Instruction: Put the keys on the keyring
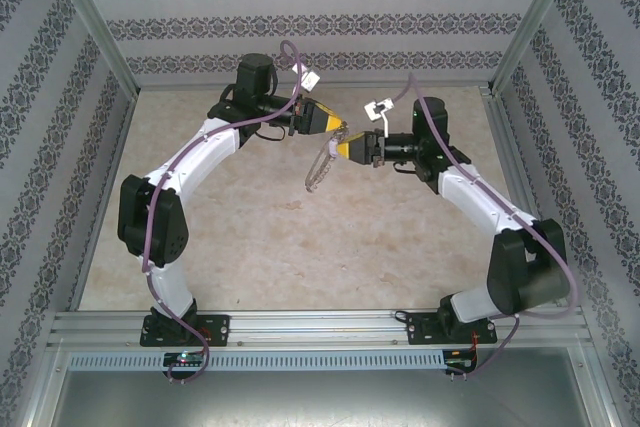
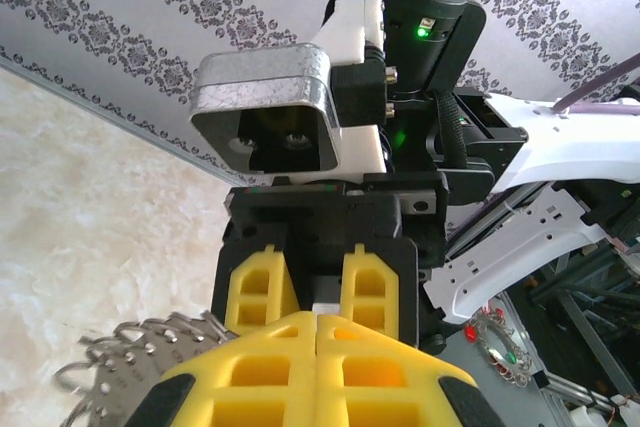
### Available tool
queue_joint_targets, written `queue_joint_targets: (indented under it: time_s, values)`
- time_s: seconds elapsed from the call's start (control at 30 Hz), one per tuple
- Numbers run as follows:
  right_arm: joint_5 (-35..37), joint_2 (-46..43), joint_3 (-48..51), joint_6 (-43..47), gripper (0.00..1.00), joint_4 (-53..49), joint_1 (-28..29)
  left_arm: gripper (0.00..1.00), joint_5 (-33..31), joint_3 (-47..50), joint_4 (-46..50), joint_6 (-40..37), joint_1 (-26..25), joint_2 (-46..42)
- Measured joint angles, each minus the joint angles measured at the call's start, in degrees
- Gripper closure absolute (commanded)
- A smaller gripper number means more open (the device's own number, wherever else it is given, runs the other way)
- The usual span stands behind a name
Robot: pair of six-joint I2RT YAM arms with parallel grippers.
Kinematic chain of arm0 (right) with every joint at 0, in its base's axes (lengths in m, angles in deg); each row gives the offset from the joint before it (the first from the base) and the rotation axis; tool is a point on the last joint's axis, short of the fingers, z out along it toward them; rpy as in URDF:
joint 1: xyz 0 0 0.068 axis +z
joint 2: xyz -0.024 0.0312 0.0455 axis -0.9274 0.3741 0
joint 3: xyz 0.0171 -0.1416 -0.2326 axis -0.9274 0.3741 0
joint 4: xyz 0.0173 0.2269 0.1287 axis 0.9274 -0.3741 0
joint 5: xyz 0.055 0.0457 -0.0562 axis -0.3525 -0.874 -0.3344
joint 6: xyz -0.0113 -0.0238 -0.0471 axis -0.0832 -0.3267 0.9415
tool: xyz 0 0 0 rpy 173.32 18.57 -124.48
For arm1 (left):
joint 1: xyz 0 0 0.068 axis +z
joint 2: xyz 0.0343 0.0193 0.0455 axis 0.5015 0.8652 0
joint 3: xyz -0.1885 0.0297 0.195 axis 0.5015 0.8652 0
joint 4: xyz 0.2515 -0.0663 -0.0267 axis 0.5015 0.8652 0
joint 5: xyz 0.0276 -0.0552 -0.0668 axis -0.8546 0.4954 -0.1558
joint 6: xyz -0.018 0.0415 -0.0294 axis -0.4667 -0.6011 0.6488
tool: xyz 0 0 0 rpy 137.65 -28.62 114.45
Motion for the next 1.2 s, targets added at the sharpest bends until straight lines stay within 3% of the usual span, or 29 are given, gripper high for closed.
queue_joint_targets:
  time_s: [0.1,0.27,0.33,0.83,1.07,1.2]
  values:
    - [0.0,-3.4,1.9,-0.2,0.70,-0.6,-2.2,1.00,0.0,0.4,-0.5,0.4,0.0,-0.4]
    - [1.0,-8.0,2.6,-2.1,0.54,0.3,-3.7,1.00,0.0,0.5,-1.8,0.9,0.0,-0.5]
    - [1.9,-8.4,2.6,-3.2,0.52,1.3,-3.4,1.00,0.0,0.5,-2.2,1.2,0.0,-0.5]
    - [7.2,-4.1,1.9,-8.7,0.53,7.1,0.3,1.00,-0.2,0.8,-3.8,2.8,0.0,-0.5]
    - [7.9,-1.5,0.1,-11.3,0.60,10.8,0.3,1.00,-0.4,1.4,-4.8,3.0,0.0,-0.6]
    - [7.8,-0.7,-0.9,-12.6,0.79,12.6,0.3,1.00,-0.7,1.6,-5.2,3.4,0.0,-0.6]
